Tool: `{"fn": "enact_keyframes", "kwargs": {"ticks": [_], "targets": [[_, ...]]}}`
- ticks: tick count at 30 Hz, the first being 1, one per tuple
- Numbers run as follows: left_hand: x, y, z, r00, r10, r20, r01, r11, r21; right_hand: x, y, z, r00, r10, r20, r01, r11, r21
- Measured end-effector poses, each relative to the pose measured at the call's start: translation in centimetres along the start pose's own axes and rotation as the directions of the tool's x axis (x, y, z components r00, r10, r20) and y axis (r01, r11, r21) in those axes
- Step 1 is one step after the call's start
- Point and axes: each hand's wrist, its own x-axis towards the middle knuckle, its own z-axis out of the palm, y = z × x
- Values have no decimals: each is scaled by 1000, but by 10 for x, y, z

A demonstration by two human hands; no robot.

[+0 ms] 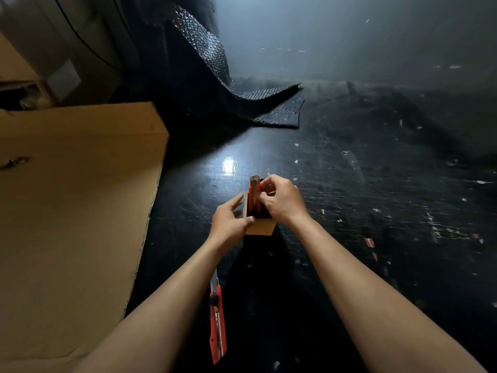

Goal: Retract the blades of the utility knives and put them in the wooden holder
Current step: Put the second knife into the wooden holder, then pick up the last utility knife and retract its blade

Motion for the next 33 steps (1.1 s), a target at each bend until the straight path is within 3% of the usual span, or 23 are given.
{"fn": "enact_keyframes", "kwargs": {"ticks": [12, 18, 25, 33], "targets": [[2, -8, 1, 1000, 25, -3, -25, 992, -121, -6, 8, 11, 1000, 29, -7, -29, 999, -14], [-1, -11, 3, 999, 39, -27, -41, 995, -93, -18, 5, -4, 998, -4, -57, 2, 999, -36], [-26, -13, -4, 991, 62, -117, -54, 996, 73, -49, -2, -13, 998, -65, -22, 62, 989, -131], [-93, -47, -30, 980, 144, -140, -84, 927, 366, -114, -13, 17, 984, -83, 159, 120, 964, -238]]}}
